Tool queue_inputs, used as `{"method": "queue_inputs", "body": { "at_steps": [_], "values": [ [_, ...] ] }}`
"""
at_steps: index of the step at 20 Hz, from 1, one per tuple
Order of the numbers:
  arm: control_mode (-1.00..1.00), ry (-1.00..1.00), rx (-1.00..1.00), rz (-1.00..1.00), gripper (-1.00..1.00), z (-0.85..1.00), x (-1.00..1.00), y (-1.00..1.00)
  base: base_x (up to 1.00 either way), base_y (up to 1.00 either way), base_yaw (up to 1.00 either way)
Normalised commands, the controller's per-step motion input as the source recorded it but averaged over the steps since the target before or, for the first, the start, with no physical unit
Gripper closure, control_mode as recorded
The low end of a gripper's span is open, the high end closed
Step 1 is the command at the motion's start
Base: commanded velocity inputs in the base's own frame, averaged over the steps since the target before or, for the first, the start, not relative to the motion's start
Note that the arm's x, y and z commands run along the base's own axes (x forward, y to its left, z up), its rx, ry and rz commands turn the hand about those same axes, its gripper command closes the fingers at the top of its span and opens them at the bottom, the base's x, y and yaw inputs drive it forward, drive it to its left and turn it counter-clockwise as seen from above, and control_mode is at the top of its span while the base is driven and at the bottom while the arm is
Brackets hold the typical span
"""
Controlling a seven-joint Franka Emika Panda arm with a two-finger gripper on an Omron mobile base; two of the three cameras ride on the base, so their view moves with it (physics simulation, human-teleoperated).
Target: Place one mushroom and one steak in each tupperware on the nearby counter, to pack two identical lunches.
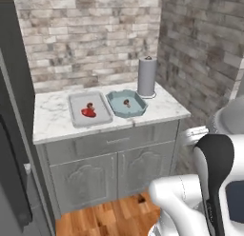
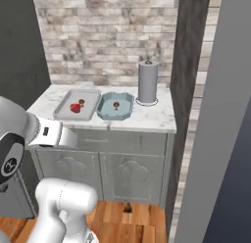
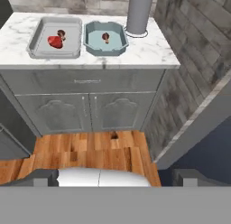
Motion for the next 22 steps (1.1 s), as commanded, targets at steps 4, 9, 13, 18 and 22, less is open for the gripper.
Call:
{"method": "queue_inputs", "body": {
  "at_steps": [4,9,13,18,22],
  "values": [
    [1.00,0.00,0.00,0.00,-1.00,0.00,0.00,0.00,-1.00,0.00,0.08],
    [1.00,0.00,0.00,0.00,-1.00,0.00,0.00,0.00,-1.00,0.06,0.08],
    [1.00,0.00,0.00,0.00,-1.00,0.00,0.00,0.00,-1.00,0.58,0.04],
    [1.00,0.00,0.00,0.00,-1.00,0.00,0.00,0.00,-0.78,0.96,0.02],
    [1.00,0.00,0.00,0.00,-1.00,0.00,0.00,0.00,-0.49,1.00,0.00]
  ]
}}
